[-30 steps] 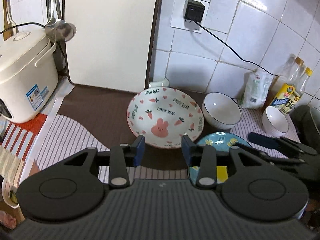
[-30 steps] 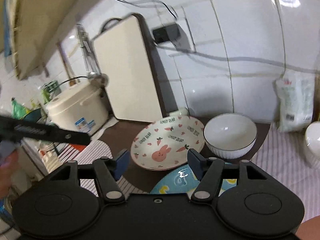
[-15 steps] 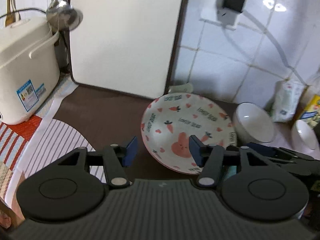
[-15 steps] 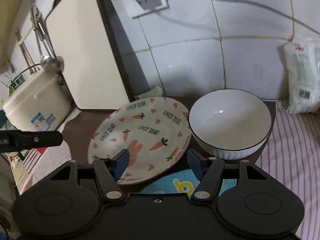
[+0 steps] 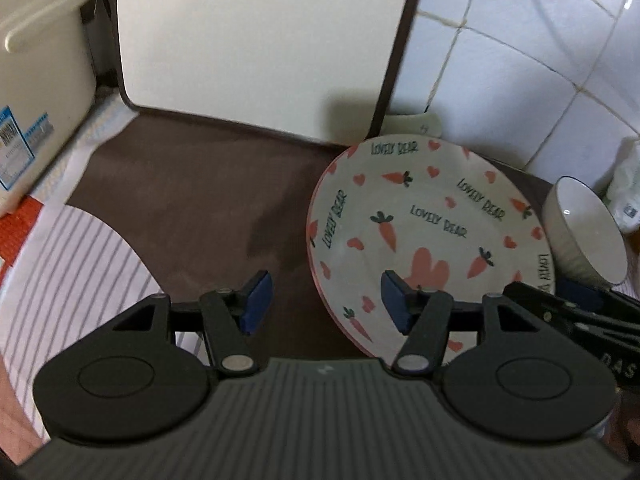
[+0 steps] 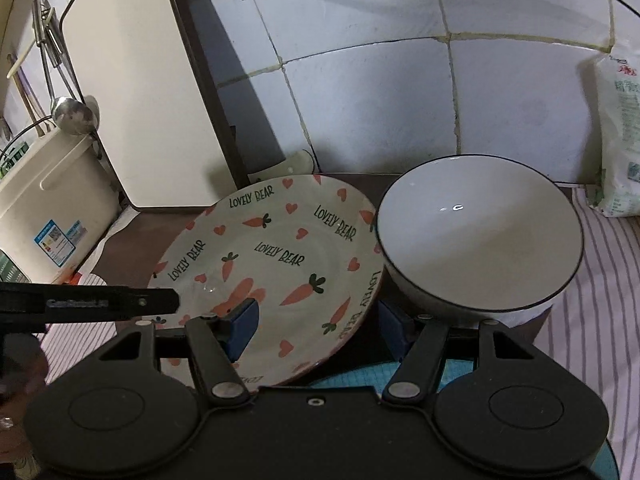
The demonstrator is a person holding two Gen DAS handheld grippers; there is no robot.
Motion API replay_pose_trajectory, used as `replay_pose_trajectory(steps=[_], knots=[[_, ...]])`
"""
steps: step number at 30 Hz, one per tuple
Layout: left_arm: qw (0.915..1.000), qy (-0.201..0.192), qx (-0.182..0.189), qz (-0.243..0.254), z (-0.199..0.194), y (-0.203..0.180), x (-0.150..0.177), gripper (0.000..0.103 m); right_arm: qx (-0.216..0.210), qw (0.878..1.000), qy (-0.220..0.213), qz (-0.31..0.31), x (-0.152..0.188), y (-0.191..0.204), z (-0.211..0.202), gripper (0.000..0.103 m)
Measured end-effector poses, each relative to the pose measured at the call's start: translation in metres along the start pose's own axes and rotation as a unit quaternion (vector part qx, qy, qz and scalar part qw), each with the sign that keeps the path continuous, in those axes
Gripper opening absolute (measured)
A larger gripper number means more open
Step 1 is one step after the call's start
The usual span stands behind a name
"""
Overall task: Organize plates and bowls
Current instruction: 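Close both grippers on opposite rims of the pink-bunny plate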
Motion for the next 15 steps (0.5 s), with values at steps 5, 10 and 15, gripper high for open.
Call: replay_pose_trajectory(steps=[5, 10, 15], knots=[[0.9999, 0.003, 0.002, -0.011, 0.011, 0.006, -0.005, 0.057, 0.013, 1.0, 0.0, -0.012, 0.001, 0.006, 0.006, 0.071], [0.9996, 0.007, 0.009, -0.026, 0.019, 0.009, -0.005, 0.045, 0.023, 0.999, 0.006, -0.025, 0.0, 0.011, 0.015, 0.071], [0.9985, -0.001, 0.034, -0.042, 0.016, 0.009, -0.002, 0.024, 0.029, 0.999, 0.011, -0.035, 0.0, 0.014, 0.023, 0.071]])
Point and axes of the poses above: each gripper's, at about its wrist camera, not at the fingertips, and z roughly the way its jaws point, y to its left, x to its underside, the point moved 1 cm from there along z, roughly the way its jaws point, and after that the axes turned 1 degree about x, right-handed, at the moved point
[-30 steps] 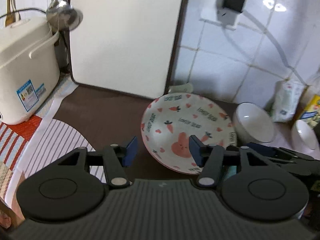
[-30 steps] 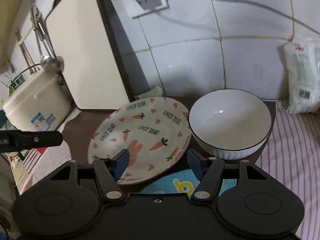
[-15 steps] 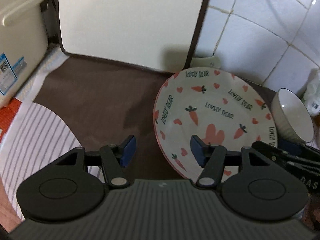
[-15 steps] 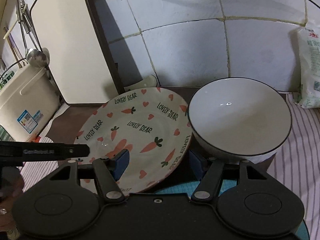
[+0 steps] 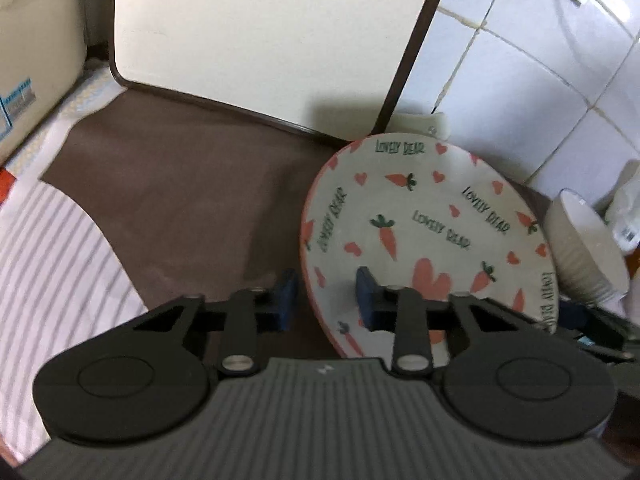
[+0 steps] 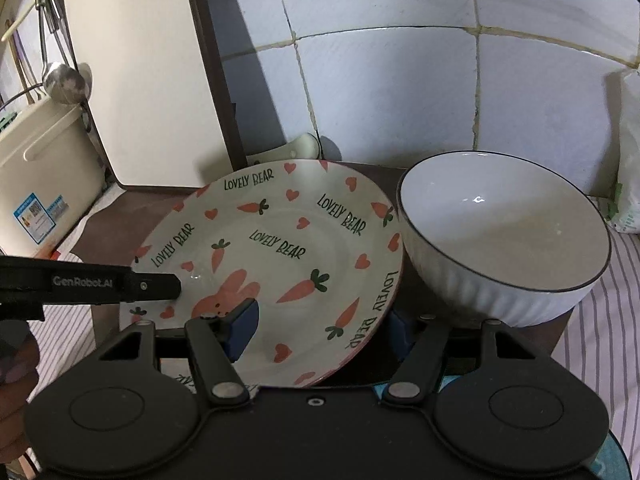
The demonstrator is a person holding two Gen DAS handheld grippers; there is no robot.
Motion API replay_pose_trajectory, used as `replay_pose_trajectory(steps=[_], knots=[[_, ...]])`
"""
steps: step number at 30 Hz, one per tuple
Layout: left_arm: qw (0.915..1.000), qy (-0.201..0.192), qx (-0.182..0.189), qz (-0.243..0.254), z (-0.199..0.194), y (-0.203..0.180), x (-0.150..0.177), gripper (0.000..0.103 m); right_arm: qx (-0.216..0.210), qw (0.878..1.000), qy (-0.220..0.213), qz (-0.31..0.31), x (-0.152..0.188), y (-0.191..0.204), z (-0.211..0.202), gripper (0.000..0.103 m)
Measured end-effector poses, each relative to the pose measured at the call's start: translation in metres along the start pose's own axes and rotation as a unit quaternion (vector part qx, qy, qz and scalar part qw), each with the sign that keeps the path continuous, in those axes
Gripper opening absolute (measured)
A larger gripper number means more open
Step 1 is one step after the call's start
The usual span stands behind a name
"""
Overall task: Organize plates and bowls
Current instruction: 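Close both grippers on opposite rims of the pink-bunny plate, then carry the pink-bunny plate with both grippers and lower it onto the blue plate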
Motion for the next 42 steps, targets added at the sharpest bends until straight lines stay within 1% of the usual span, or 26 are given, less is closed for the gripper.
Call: replay_pose_trajectory(steps=[3, 6, 7, 8, 9, 10, 11, 13, 15, 18, 21, 24, 28, 32, 36, 38, 42], knots=[[0.9999, -0.001, 0.008, -0.013, -0.001, 0.002, -0.001, 0.023, 0.001, 1.0, -0.002, -0.002, 0.0, 0.001, 0.002, 0.071], [0.9992, 0.018, 0.022, -0.029, -0.003, 0.007, -0.005, 0.019, 0.0, 1.0, -0.006, -0.004, 0.001, 0.002, 0.001, 0.069], [0.9992, 0.019, 0.021, -0.027, -0.004, 0.006, -0.005, 0.019, 0.001, 1.0, -0.009, -0.003, 0.002, 0.001, 0.0, 0.064], [0.9995, 0.02, 0.015, -0.02, -0.005, 0.003, -0.006, 0.019, 0.003, 1.0, -0.009, -0.002, 0.002, -0.001, -0.002, 0.056], [0.9998, 0.018, 0.005, -0.012, -0.007, -0.001, -0.006, 0.02, 0.007, 1.0, -0.009, 0.0, 0.001, -0.003, -0.003, 0.051], [0.9998, 0.016, -0.002, -0.007, -0.008, -0.003, -0.006, 0.02, 0.006, 1.0, -0.009, 0.006, 0.001, -0.006, -0.004, 0.041], [0.9999, 0.012, -0.005, -0.001, -0.011, -0.005, -0.007, 0.02, 0.003, 1.0, -0.008, 0.016, -0.001, -0.011, -0.006, 0.034], [0.9999, 0.007, -0.007, 0.004, -0.018, -0.007, -0.008, 0.019, -0.015, 0.999, -0.012, 0.045, -0.003, -0.021, -0.011, 0.029], [0.9999, 0.005, -0.007, 0.007, -0.024, -0.009, -0.009, 0.019, -0.022, 0.998, -0.023, 0.052, -0.004, -0.022, -0.019, 0.028], [0.9999, 0.007, -0.011, 0.005, -0.034, -0.009, -0.006, 0.019, -0.039, 0.996, -0.022, 0.079, -0.007, -0.023, -0.025, 0.028], [0.9999, 0.005, -0.008, -0.003, -0.047, -0.006, 0.0, 0.02, -0.048, 0.995, -0.026, 0.078, -0.006, -0.02, -0.035, 0.028], [0.9999, -0.002, 0.002, -0.012, -0.066, -0.003, 0.006, 0.02, -0.058, 0.995, -0.035, 0.069, -0.008, -0.015, -0.049, 0.028], [0.9998, -0.01, 0.018, -0.001, -0.088, -0.007, 0.011, 0.02, -0.071, 0.994, -0.044, 0.066, -0.011, -0.014, -0.07, 0.028], [0.9993, -0.024, 0.022, 0.019, -0.115, -0.023, 0.014, 0.02, -0.078, 0.992, -0.06, 0.076, -0.011, -0.018, -0.099, 0.028], [0.998, -0.037, 0.035, 0.039, -0.142, -0.039, 0.016, 0.02, -0.074, 0.991, -0.084, 0.072, -0.007, -0.021, -0.133, 0.028], [0.9969, -0.042, 0.042, 0.052, -0.152, -0.047, 0.019, 0.02, -0.07, 0.991, -0.092, 0.069, -0.007, -0.023, -0.143, 0.028], [0.995, -0.043, 0.058, 0.069, -0.166, -0.064, 0.026, 0.02, -0.062, 0.989, -0.105, 0.082, -0.001, -0.032, -0.17, 0.028]])
Point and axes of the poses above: each gripper's, at about its wrist camera, not at the fingertips, and z roughly the way its jaws point, y to its left, x to its underside, the point moved 1 cm from there along z, roughly the way its jaws point, and after that the axes turned 1 degree about x, right-handed, at the moved point
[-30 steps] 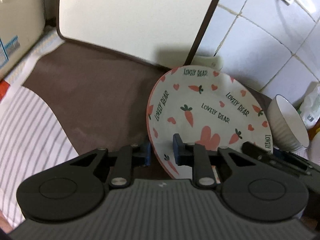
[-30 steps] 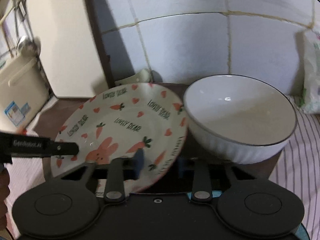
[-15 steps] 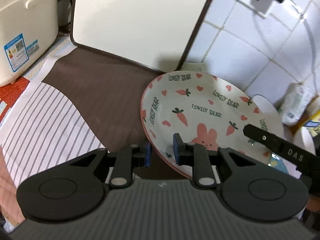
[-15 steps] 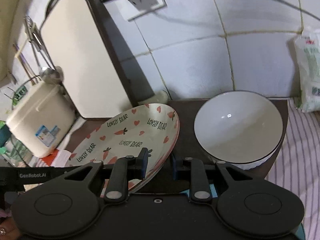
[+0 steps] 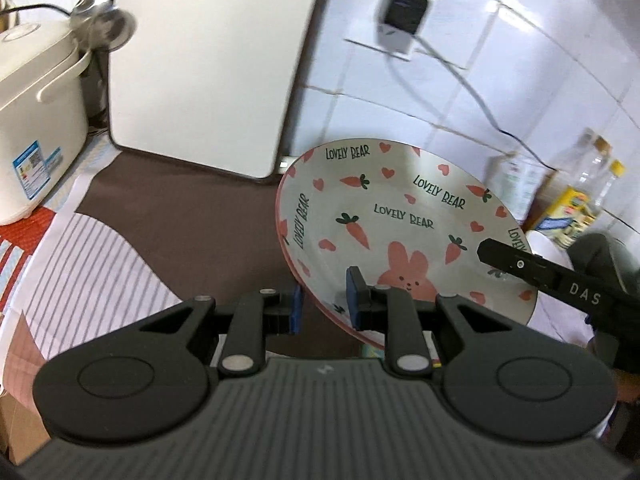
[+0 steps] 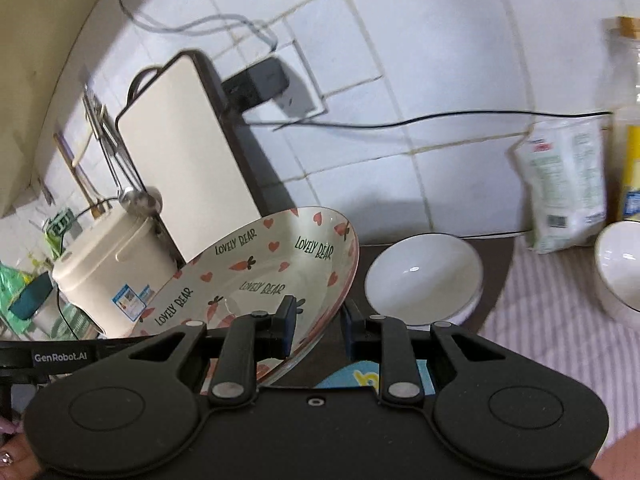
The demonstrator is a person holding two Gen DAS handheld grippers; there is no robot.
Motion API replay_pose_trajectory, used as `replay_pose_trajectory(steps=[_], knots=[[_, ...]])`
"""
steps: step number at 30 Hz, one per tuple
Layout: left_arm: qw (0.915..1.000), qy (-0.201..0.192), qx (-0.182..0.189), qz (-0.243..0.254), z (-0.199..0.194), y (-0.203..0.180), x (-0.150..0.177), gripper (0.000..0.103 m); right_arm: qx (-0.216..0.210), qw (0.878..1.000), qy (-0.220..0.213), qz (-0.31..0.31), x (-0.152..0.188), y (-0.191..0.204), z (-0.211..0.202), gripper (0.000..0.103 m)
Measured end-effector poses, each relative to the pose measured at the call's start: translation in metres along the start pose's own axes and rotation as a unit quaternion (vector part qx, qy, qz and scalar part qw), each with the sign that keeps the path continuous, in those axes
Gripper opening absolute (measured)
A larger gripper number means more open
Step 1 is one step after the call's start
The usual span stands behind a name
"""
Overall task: Organize plates and bowls
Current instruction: 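Carry the pink-bunny plate with both grippers and lower it onto the blue plate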
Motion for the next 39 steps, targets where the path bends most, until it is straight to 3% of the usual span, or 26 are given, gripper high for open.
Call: replay_pose_trajectory(steps=[21, 31, 39], knots=[[0.9983, 0.034, 0.036, 0.029, -0.008, -0.072, 0.062, 0.02, 0.045, 0.998, -0.002, 0.042, 0.049, -0.049, -0.09, 0.029], [0.996, 0.082, 0.033, 0.014, 0.015, -0.07, 0.093, 0.02, 0.055, 0.996, 0.038, 0.059, 0.081, -0.067, -0.088, 0.029], [0.9951, 0.096, 0.021, 0.015, 0.028, -0.071, 0.09, 0.02, 0.061, 0.994, 0.064, 0.064, 0.087, -0.072, -0.072, 0.029]])
Point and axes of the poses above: each gripper's, at about its wrist camera, not at the fingertips, and z roughly the way its jaws point, y to its left, x to its underside, the point moved 1 cm from there along z, roughly the way its jaws point, and after that the axes turned 1 degree about x, right-handed, at the moved point
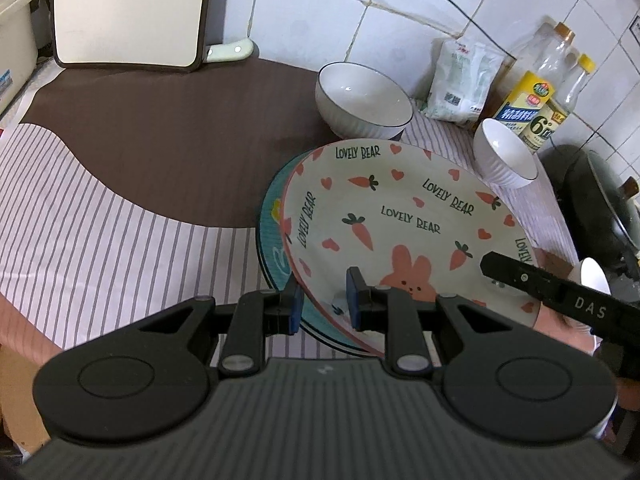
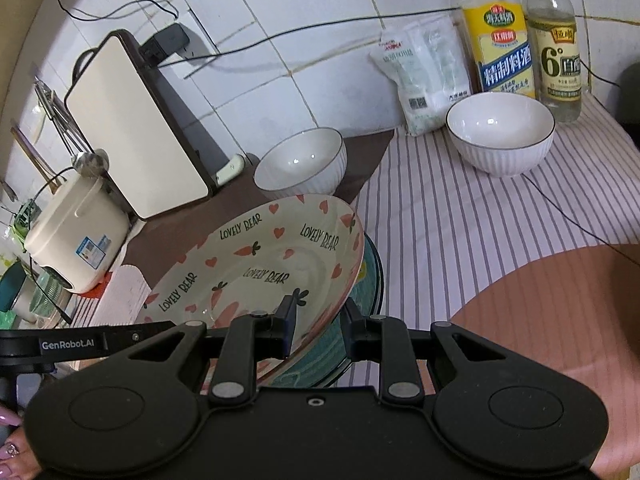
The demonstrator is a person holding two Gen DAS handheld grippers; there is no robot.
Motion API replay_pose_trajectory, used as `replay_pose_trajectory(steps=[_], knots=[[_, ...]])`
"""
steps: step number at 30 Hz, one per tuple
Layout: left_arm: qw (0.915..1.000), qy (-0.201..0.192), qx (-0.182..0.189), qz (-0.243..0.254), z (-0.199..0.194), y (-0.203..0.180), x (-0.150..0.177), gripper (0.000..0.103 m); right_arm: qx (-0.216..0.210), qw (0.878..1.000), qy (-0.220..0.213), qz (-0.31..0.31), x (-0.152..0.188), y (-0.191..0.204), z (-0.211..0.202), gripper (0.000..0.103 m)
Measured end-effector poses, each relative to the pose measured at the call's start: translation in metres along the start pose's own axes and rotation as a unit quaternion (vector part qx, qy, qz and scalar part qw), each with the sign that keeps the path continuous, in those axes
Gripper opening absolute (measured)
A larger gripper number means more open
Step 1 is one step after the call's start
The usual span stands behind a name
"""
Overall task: Organize plates and bowls
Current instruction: 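Carry the pink-bunny plate with both grippers and lower it onto the blue plate, then settle the pink-bunny plate flat on the plate stack with both grippers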
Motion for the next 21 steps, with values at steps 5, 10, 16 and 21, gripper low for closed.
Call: replay_pose_trajectory(steps=[5, 10, 16, 21], knots=[[0.9999, 0.016, -0.002, -0.006, 0.009, 0.001, -0.003, 0.02, 0.003, 1.0, 0.012, 0.009, 0.003, -0.004, 0.009, 0.029], [0.9995, 0.029, -0.003, -0.011, 0.016, 0.003, -0.006, 0.02, 0.007, 1.0, 0.025, 0.012, 0.003, -0.005, 0.016, 0.029], [0.9991, 0.039, -0.012, -0.013, 0.019, 0.003, -0.009, 0.02, 0.024, 0.999, 0.044, 0.012, 0.002, 0.001, 0.021, 0.028], [0.9989, 0.042, -0.014, -0.015, 0.018, 0.005, -0.01, 0.02, 0.033, 0.998, 0.05, 0.008, 0.0, 0.006, 0.023, 0.028]])
Point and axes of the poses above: each gripper's, at about its wrist camera, not at the fingertips, and z roughly the way its jaws point, y to its left, x to its underside, the point moved 1 cm from there along z, roughly the way its jaws point, and after that the axes turned 1 degree about x, right-handed, at the moved point
